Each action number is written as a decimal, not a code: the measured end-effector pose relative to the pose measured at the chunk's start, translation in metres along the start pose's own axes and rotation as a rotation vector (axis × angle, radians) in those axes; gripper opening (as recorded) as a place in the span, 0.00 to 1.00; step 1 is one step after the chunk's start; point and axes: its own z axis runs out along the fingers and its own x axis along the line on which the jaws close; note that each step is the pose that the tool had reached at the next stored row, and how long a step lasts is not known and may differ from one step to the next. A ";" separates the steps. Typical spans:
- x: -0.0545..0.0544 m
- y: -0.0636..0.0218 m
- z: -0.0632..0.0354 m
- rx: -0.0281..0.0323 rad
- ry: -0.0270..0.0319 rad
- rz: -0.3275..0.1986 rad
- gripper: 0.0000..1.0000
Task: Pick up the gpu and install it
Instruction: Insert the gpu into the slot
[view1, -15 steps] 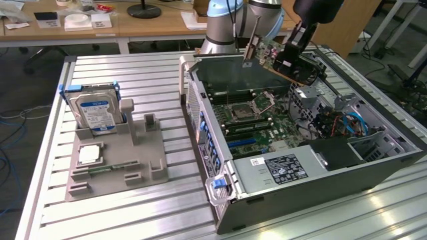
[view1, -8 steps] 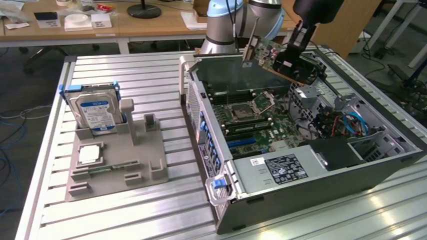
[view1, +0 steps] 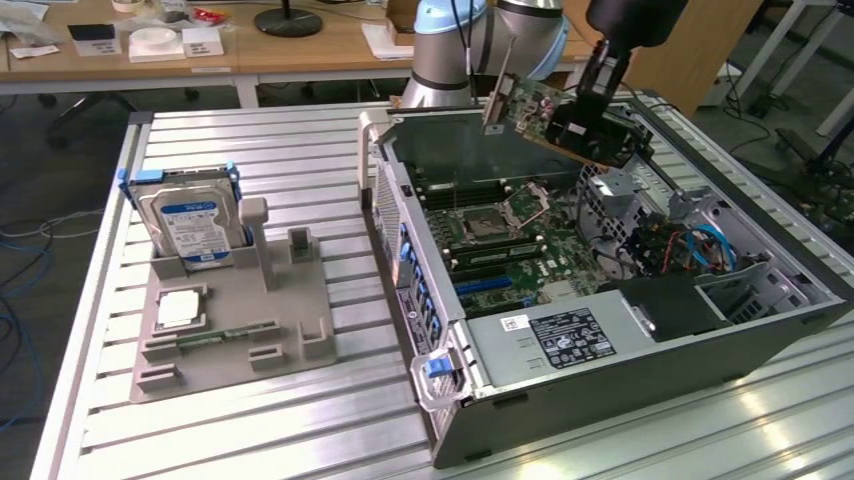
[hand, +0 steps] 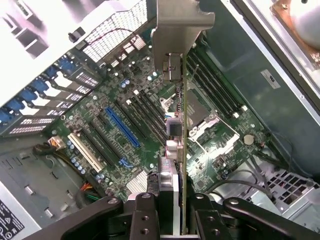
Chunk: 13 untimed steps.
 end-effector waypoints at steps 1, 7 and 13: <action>0.000 0.0000 0.0000 -0.0002 0.0005 -0.010 0.28; 0.000 0.0000 0.0000 -0.0014 0.0032 -0.067 0.28; 0.000 0.0000 0.0000 -0.0027 0.0059 -0.128 0.28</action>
